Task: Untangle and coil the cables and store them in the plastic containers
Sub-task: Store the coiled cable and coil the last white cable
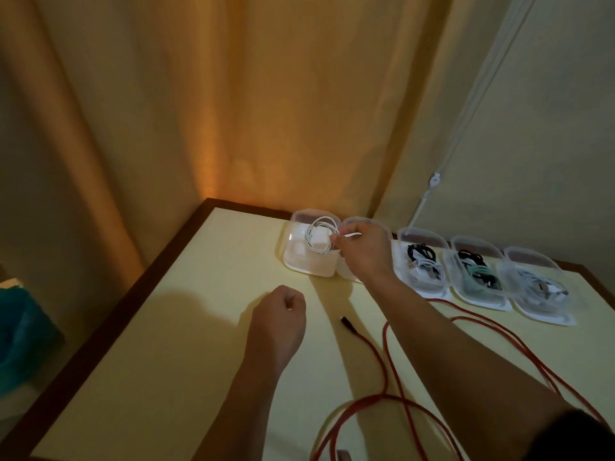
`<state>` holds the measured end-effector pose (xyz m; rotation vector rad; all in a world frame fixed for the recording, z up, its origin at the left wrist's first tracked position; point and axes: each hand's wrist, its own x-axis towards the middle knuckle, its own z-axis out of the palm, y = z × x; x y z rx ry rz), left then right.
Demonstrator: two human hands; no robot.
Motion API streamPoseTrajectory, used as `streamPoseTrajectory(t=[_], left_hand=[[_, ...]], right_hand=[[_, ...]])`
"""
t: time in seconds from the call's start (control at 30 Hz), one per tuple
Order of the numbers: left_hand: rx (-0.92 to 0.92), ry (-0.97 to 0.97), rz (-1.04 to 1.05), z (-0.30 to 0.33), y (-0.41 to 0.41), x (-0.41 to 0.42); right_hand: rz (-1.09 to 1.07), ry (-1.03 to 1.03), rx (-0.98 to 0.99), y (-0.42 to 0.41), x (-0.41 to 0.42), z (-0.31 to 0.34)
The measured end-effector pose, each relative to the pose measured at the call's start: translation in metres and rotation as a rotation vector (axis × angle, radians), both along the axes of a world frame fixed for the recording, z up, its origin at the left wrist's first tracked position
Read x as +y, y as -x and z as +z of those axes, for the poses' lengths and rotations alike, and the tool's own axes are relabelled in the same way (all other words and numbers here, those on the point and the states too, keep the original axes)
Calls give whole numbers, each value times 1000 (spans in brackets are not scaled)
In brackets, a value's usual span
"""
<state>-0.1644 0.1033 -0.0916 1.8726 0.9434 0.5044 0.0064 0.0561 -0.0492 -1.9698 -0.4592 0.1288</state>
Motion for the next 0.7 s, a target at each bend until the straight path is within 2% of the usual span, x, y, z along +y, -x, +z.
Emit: streamPoseTrajectory(t=[0.13, 0.43, 0.6, 0.7], left_hand=[[7, -52, 4, -5, 3, 8], [24, -24, -68, -6, 6, 9], [53, -15, -160, -4, 7, 4], [90, 24, -267, -3, 6, -4]], right_hand=[[0, 158, -107, -10, 28, -7], [9, 594, -483, -15, 39, -22], [-6, 564, -533, -13, 34, -16], [-7, 425, -439, -12, 20, -8]])
